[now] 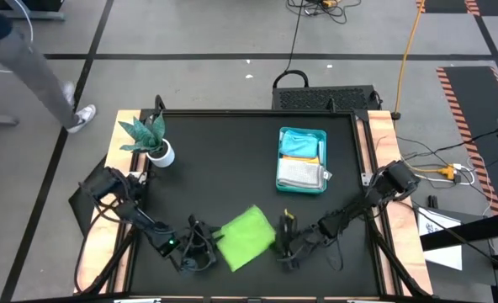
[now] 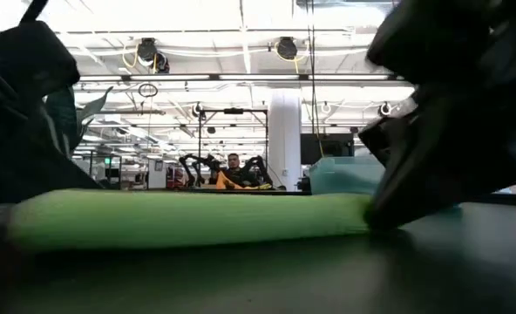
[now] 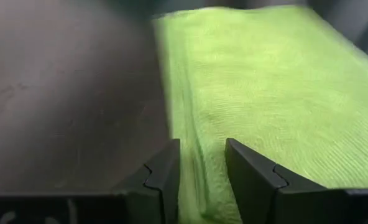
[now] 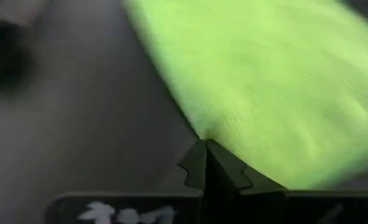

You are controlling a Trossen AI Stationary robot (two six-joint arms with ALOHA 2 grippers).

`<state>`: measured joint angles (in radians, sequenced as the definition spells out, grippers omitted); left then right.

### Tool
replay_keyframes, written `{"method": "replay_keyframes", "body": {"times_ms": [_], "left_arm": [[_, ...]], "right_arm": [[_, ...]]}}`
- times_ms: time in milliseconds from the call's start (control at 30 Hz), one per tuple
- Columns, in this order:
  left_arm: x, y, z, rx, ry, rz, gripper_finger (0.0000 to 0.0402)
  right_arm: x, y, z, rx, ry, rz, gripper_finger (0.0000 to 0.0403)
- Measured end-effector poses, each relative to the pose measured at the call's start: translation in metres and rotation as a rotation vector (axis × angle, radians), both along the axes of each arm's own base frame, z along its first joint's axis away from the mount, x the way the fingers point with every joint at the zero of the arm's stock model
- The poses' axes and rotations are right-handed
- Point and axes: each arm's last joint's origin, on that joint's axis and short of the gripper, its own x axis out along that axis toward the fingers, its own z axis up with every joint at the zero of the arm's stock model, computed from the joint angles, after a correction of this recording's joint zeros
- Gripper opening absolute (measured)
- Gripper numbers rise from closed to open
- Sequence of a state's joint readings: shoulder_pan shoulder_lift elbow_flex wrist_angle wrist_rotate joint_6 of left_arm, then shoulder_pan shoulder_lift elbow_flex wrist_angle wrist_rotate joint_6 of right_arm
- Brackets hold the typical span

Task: Fold microfiber towels
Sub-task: Fold the light green microfiber cloth

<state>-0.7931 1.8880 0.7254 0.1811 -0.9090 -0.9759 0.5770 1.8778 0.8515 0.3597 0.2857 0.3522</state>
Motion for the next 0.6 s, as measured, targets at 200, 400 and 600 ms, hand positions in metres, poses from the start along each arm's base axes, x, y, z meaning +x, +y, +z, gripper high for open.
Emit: {"method": "replay_keyframes", "body": {"times_ms": [200, 400, 600], "left_arm": [[0.004, -0.027, 0.033, -0.064, -0.117, -0.052, 0.0131], [0.006, -0.036, 0.039, 0.0, -0.125, -0.07, 0.0131], [-0.01, -0.012, 0.018, -0.033, 0.027, 0.111, 0.0131]], "right_arm": [[-0.009, -0.026, 0.019, -0.212, 0.025, -0.24, 0.0], [-0.01, -0.013, 0.045, -0.1, -0.091, -0.149, 0.0], [0.005, -0.007, 0.024, 0.004, -0.097, -0.034, 0.0]]}}
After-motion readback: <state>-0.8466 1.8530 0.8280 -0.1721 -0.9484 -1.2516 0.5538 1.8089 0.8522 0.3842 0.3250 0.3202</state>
